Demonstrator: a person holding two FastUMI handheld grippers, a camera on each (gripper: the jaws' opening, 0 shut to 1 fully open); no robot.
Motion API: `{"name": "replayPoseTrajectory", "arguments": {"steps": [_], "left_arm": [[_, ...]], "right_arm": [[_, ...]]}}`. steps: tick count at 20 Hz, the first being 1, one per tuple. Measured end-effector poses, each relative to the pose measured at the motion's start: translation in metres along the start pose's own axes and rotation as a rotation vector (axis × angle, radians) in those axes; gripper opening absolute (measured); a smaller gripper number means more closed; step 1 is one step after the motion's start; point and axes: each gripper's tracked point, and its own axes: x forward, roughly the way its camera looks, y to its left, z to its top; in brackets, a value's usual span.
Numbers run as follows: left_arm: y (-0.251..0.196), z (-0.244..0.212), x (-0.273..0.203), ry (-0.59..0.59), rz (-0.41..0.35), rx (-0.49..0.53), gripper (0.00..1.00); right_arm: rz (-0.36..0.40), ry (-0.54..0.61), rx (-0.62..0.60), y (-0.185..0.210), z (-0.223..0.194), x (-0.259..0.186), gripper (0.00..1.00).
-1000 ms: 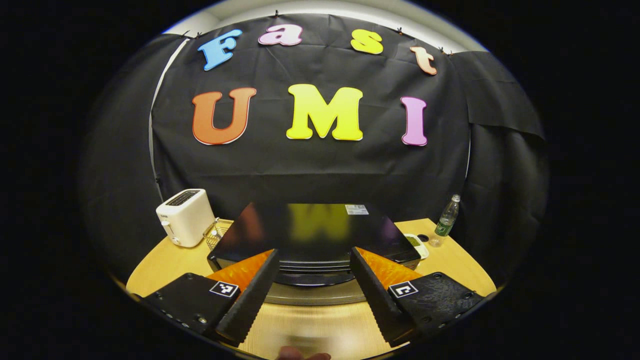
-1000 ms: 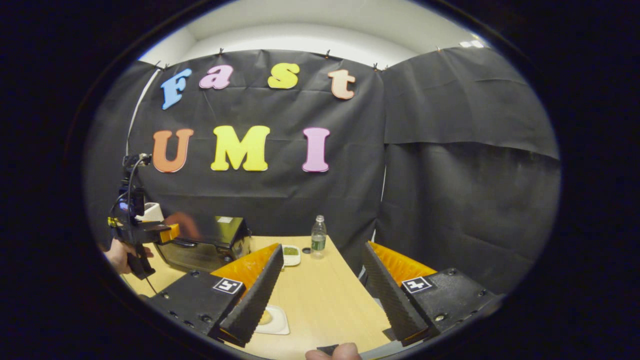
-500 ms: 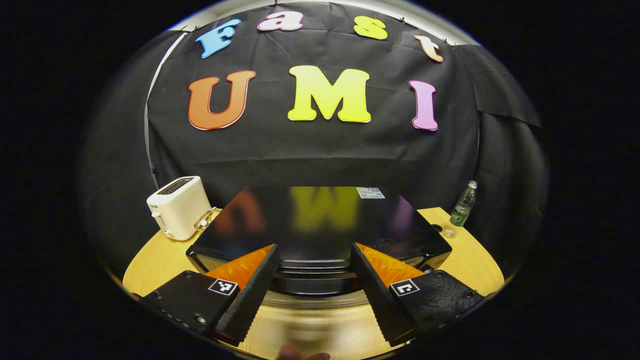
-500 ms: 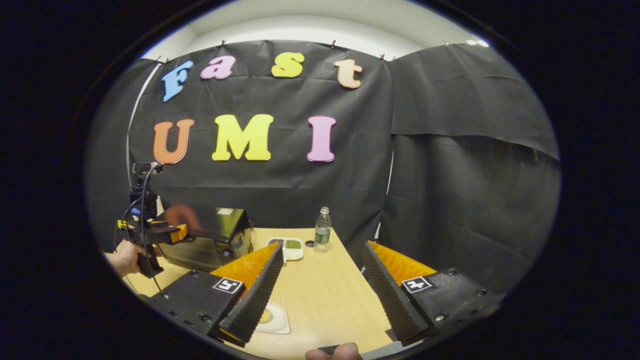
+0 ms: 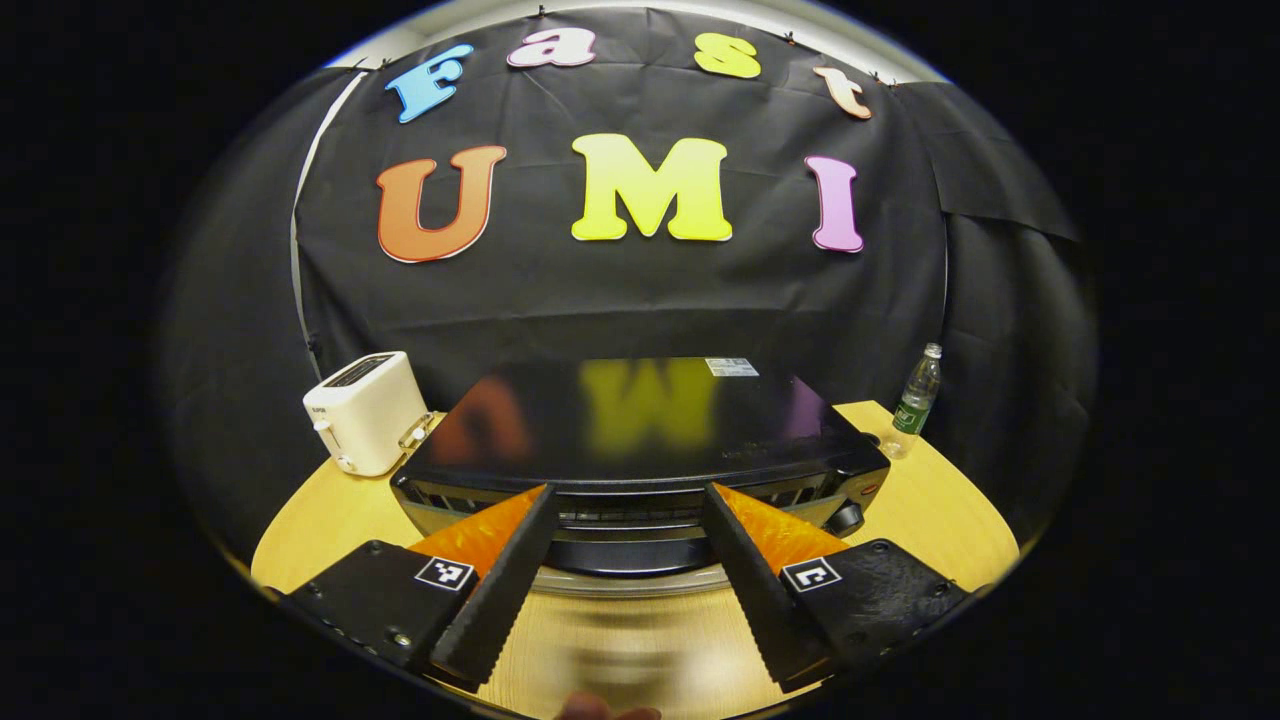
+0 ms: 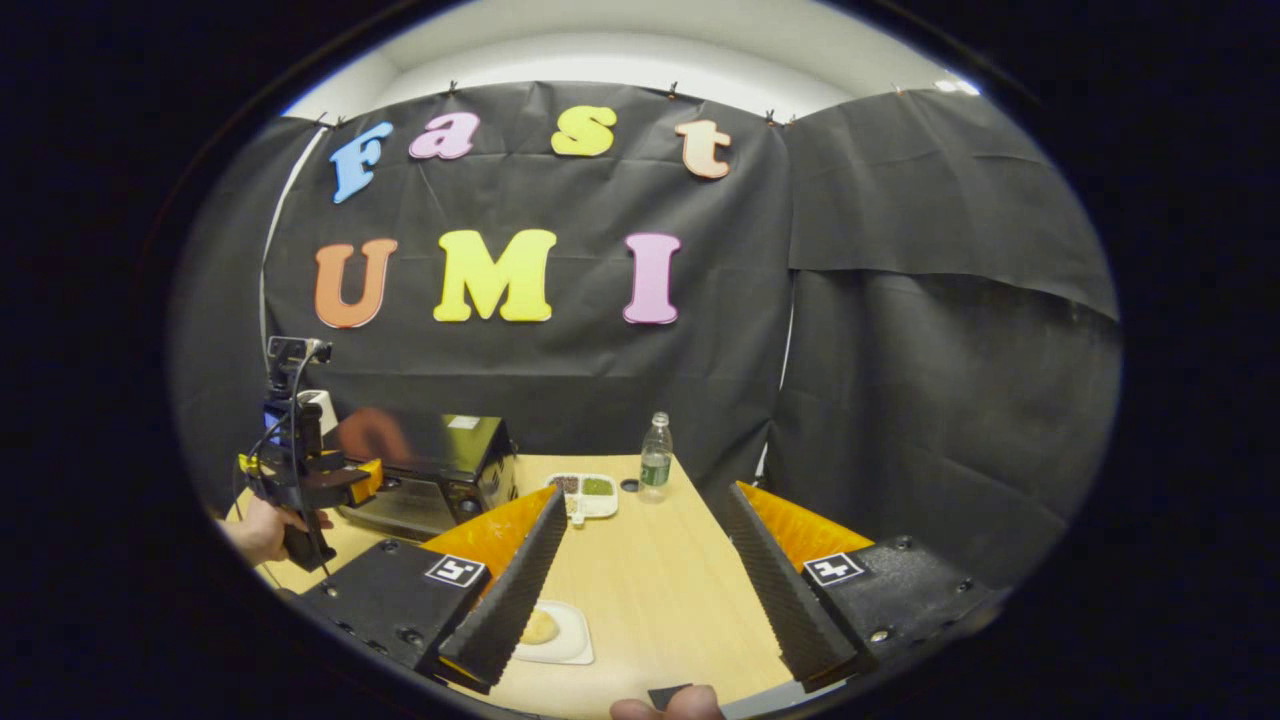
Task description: Open the electric oven with the left hand, put the food in, and close the electric oven.
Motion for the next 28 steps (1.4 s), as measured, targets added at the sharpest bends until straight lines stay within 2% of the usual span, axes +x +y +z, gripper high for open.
{"name": "replayPoseTrajectory", "arguments": {"steps": [7, 12, 14, 17, 22, 25, 26, 27, 28], "left_arm": [[-0.003, -0.041, -0.046, 0.062, -0.029, -0.009, 0.96], [0.01, -0.11, -0.055, 0.249, -0.015, -0.138, 0.95], [0.009, -0.126, -0.06, 0.289, -0.02, -0.132, 0.95], [0.009, -0.15, -0.061, 0.338, -0.031, -0.071, 0.95], [0.007, -0.186, -0.061, 0.442, -0.039, -0.094, 0.97], [0.008, -0.185, -0.059, 0.426, -0.044, -0.086, 0.95], [0.007, -0.184, -0.061, 0.424, -0.048, -0.085, 0.86], [0.008, -0.18, -0.062, 0.412, -0.053, -0.085, 0.87], [0.01, -0.179, -0.064, 0.407, -0.056, -0.083, 0.95]], "right_arm": [[0.013, 0.004, 0.013, 0.013, -0.008, -0.015, 0.99], [0.017, 0.01, 0.006, 0.019, -0.013, -0.025, 0.99], [0.019, 0.016, 0.004, 0.021, -0.016, -0.027, 0.99], [0.017, 0.053, 0.007, 0.021, -0.029, -0.027, 0.99], [-0.005, 0.089, 0.026, 0.018, -0.04, -0.034, 0.98], [-0.02, 0.092, 0.027, 0.019, -0.041, -0.04, 0.98], [-0.021, 0.092, 0.029, 0.019, -0.042, -0.043, 0.98], [-0.023, 0.094, 0.031, 0.02, -0.043, -0.046, 0.98], [-0.027, 0.094, 0.035, 0.021, -0.045, -0.049, 0.99]]}}
